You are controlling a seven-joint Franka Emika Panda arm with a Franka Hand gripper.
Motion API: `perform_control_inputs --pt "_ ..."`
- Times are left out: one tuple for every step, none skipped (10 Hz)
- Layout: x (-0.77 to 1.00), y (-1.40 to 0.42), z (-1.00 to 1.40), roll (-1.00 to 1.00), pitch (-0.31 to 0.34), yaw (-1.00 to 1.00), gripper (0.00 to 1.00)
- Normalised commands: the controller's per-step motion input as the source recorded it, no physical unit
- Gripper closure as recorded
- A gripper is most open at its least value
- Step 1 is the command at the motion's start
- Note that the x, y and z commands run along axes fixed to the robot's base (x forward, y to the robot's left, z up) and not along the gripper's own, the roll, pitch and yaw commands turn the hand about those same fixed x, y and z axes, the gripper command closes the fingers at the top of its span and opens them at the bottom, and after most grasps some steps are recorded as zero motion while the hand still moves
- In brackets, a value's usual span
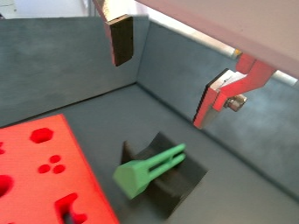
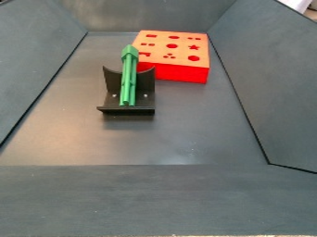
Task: Pick up the 3 prong object. Move up. Rotate the 3 prong object. Place the 3 prong object on the fixture. Regrasp the 3 prong object. Move to above the board. Insert the 3 prong object.
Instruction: Regrasp the 3 prong object.
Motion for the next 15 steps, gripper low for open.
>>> perform_control_inputs --pt "0.1 -0.04 -0.01 1.0 0.125 0.07 0.0" --pt "0.11 -0.04 -0.01 1.0 0.143 0.08 0.0" --pt "0.12 -0.04 -0.01 1.0 0.162 0.09 0.0" --pt "0.13 -0.05 -0.01 1.0 0.179 0.1 0.0" --pt "0.14 -0.05 -0.01 1.0 0.196 0.12 0.0" --pt "0.16 -0.05 -0.01 1.0 0.221 0.15 0.0" --pt "0.17 -0.06 -0.01 1.0 0.242 0.18 0.0" --pt "0.19 -0.06 -0.01 1.0 0.258 0.23 0.0" --pt "0.21 -0.06 -0.01 0.99 0.273 0.28 0.0" --pt "0.25 -0.06 -0.01 0.77 0.224 0.3 0.0" --pt "0.29 -0.07 -0.02 0.6 0.176 0.31 0.0" --pt "0.34 -0.07 -0.02 0.39 0.112 0.31 0.0" --pt "0.36 -0.06 -0.01 0.3 0.086 0.31 0.0" --pt "0.38 -0.05 -0.01 0.2 0.017 0.27 0.0" --pt "0.37 -0.06 -0.01 0.18 -0.002 0.25 0.0"
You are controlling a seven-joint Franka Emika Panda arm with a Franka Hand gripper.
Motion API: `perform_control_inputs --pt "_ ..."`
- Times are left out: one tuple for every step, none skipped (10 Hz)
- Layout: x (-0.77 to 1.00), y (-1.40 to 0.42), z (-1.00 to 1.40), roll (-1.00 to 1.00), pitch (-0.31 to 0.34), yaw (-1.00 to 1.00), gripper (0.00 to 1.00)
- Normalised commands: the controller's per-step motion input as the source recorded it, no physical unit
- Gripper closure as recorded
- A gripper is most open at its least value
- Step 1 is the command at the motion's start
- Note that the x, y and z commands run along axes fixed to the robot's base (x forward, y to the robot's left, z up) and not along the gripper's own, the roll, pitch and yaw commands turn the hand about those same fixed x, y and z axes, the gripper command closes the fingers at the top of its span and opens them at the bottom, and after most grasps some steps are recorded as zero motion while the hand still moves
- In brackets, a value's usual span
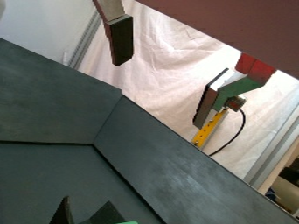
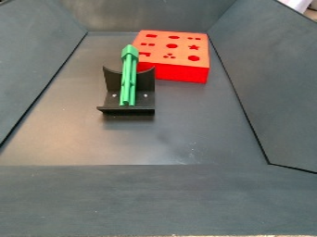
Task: Pick up the 3 prong object. Move up. Rotate the 3 prong object. Place the 3 prong object on the fixture. Regrasp the 3 prong object. Move to above the board. Insert the 3 prong object.
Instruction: Regrasp the 3 prong object.
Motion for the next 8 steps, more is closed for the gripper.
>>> perform_control_inputs --pt "0.37 -0.06 -0.01 0.18 -0.011 0.21 0.0" --pt "0.37 -0.06 -0.01 0.18 -0.012 0.17 0.0" --pt "0.37 -0.06 -0.01 0.18 -0.012 0.14 0.0" --pt "0.37 -0.06 -0.02 0.18 -0.009 0.12 0.0" --pt "0.36 -0.06 -0.02 0.17 0.001 0.09 0.0" --pt "0.36 -0.06 -0.02 0.16 0.01 0.08 0.0" --pt "0.35 -0.05 -0.03 0.15 0.025 0.07 0.0" --pt "0.34 -0.05 -0.03 0.14 0.031 0.07 0.0"
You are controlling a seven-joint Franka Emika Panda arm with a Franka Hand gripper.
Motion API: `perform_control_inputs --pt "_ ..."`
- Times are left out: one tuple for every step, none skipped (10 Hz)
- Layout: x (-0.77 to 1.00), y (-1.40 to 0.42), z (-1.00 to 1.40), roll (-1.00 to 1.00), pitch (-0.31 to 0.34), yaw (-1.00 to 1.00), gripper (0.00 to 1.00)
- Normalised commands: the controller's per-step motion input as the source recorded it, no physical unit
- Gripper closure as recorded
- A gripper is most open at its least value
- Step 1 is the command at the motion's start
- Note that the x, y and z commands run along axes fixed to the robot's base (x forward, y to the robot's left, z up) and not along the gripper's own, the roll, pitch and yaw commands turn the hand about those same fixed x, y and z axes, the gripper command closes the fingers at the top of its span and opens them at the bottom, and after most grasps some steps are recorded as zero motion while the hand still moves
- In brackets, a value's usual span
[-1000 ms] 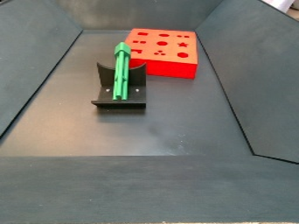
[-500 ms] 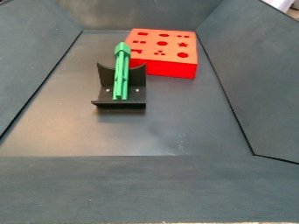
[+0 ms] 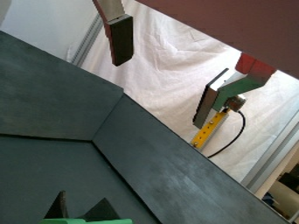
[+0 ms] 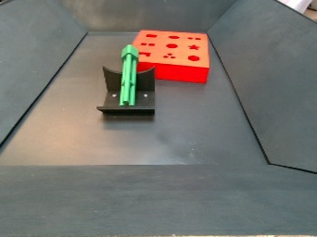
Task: Pick up the 3 prong object. Move up. Rotate the 3 prong object. Place the 3 prong object on the fixture. Regrasp the 3 prong object. Move to above the board. Insert the 3 prong object.
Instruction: Regrasp the 3 prong object.
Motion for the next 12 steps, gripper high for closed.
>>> perform_control_inputs --pt "0.33 -0.05 -0.03 0.14 0.042 0.07 0.0" --pt "0.33 -0.05 -0.03 0.13 0.049 0.07 0.0" --pt "0.32 -0.05 -0.03 0.13 0.059 0.08 0.0" --pt "0.3 -0.05 -0.02 0.12 0.066 0.08 0.0" --pt "0.3 -0.05 -0.02 0.12 0.069 0.08 0.0" --pt "0.3 -0.05 -0.02 0.12 0.071 0.08 0.0" --pt "0.3 -0.05 -0.02 0.12 0.073 0.08 0.0" --pt "0.3 -0.04 -0.02 0.12 0.073 0.08 0.0" --pt "0.29 -0.04 -0.02 0.12 0.073 0.08 0.0" --pt "0.29 -0.04 -0.02 0.12 0.074 0.08 0.0" --pt "0.29 -0.04 -0.02 0.12 0.074 0.08 0.0" --pt "0.29 -0.04 -0.02 0.12 0.074 0.08 0.0"
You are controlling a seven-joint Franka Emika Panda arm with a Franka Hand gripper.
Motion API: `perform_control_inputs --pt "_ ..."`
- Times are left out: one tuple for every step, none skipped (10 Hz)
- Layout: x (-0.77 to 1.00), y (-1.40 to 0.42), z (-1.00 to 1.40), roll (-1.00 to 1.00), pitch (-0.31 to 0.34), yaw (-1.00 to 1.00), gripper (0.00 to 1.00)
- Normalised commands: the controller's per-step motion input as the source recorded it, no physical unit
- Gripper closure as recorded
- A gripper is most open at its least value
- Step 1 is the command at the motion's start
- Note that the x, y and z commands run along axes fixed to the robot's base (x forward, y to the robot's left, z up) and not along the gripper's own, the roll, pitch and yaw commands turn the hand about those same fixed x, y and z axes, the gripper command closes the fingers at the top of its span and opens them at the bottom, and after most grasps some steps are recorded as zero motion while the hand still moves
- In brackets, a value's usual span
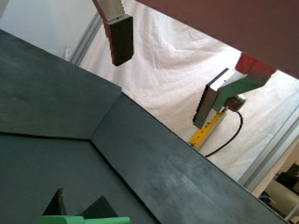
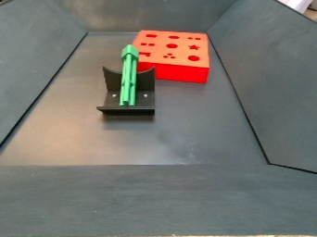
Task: Pick up the 3 prong object. Move up. Rotate the 3 prong object. Place the 3 prong object on the fixture. Regrasp the 3 prong object. Move to above the board. Insert the 3 prong object.
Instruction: Regrasp the 3 prong object.
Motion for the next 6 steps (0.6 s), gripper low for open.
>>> perform_control_inputs --pt "0.29 -0.04 -0.02 0.12 0.074 0.08 0.0" --pt "0.29 -0.04 -0.02 0.12 0.074 0.08 0.0" --pt "0.29 -0.04 -0.02 0.12 0.074 0.08 0.0" --pt "0.29 -0.04 -0.02 0.12 0.075 0.08 0.0" --pt "0.29 -0.04 -0.02 0.12 0.075 0.08 0.0" --pt "0.1 0.04 -1.0 0.04 -0.027 -0.02 0.0"
